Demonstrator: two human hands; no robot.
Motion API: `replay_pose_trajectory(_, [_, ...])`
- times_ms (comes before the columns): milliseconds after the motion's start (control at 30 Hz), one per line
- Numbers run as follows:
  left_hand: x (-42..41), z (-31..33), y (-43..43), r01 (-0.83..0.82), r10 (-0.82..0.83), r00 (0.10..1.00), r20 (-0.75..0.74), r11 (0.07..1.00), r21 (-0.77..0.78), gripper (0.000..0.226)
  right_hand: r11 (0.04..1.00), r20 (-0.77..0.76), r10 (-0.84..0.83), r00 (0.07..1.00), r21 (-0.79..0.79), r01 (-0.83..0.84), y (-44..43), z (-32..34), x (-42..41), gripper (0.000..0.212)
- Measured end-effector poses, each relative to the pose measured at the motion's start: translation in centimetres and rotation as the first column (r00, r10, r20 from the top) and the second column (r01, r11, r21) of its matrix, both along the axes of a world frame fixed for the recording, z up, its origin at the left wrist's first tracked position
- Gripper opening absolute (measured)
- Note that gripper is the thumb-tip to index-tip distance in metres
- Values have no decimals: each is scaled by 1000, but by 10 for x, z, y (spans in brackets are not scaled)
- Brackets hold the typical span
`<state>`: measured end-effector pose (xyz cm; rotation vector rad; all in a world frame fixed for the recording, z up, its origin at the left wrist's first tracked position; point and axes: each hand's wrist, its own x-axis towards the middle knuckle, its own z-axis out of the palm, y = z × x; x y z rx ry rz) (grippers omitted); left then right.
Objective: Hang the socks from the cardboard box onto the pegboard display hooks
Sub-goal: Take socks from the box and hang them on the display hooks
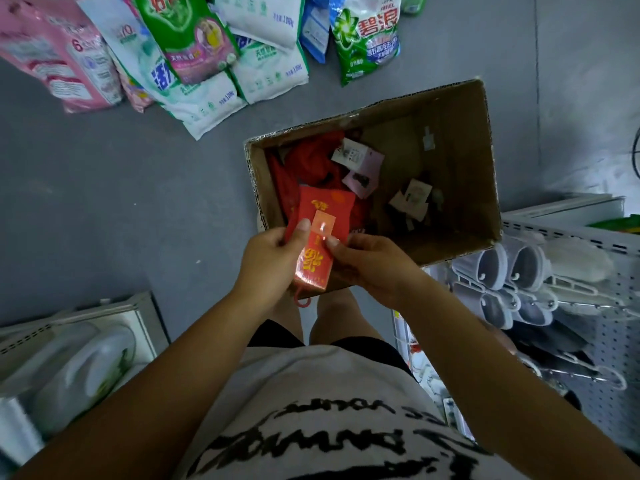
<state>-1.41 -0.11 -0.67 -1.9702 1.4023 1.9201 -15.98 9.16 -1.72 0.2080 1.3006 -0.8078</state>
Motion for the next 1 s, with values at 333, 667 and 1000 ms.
replay_pose_trajectory(333, [79, 33, 13, -297, 325, 944, 55, 912, -281, 30, 989, -156, 125, 980, 93, -112, -46, -44, -6, 33])
replay_pose_trajectory(667, [88, -31, 8, -420, 458, 879, 136, 876, -238, 28, 920, -169, 356, 919, 236, -313, -105, -140, 37, 62])
replay_pose_trajectory(1000, [79, -29, 11, -466, 492, 862, 123, 864, -191, 30, 956, -86, 291, 953, 53, -288, -72, -126, 37, 45])
